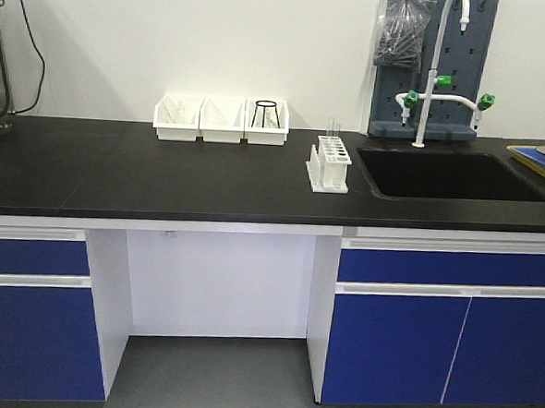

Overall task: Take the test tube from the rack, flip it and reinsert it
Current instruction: 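Drive the base toward the white test-tube rack beside the sink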

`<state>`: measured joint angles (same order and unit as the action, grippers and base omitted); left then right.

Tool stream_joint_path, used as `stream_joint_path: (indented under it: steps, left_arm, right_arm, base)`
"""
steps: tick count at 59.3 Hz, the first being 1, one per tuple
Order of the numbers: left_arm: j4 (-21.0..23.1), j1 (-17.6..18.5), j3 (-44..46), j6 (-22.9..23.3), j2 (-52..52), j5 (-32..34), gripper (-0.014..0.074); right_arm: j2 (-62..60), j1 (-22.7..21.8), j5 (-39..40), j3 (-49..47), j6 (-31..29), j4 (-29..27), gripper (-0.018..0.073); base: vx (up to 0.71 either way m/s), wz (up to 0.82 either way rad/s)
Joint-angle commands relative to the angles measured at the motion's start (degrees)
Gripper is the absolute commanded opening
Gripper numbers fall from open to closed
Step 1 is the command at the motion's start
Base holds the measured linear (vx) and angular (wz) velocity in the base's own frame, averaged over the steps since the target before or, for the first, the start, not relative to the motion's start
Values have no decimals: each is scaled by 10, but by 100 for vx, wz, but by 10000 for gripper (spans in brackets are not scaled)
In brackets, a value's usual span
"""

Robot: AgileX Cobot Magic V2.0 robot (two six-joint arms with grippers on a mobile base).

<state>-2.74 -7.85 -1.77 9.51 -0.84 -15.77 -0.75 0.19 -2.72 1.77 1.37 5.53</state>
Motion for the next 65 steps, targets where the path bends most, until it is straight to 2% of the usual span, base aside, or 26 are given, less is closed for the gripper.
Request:
stream_joint_path:
  steps: [1,31,65]
  left_arm:
    - [2,-1,-1,0,-2,45,-6]
    - [2,-1,-1,0,-2,45,-6]
    - [2,-1,-1,0,-2,44,-6]
  right_arm:
    - [-4,-2,45,0,-4,1,-12]
    - [-4,-2,45,0,-4,1,-12]
    - [-4,-2,46,0,-4,1,-12]
  base:
    - [0,0]
    - [9,0]
    - [34,2]
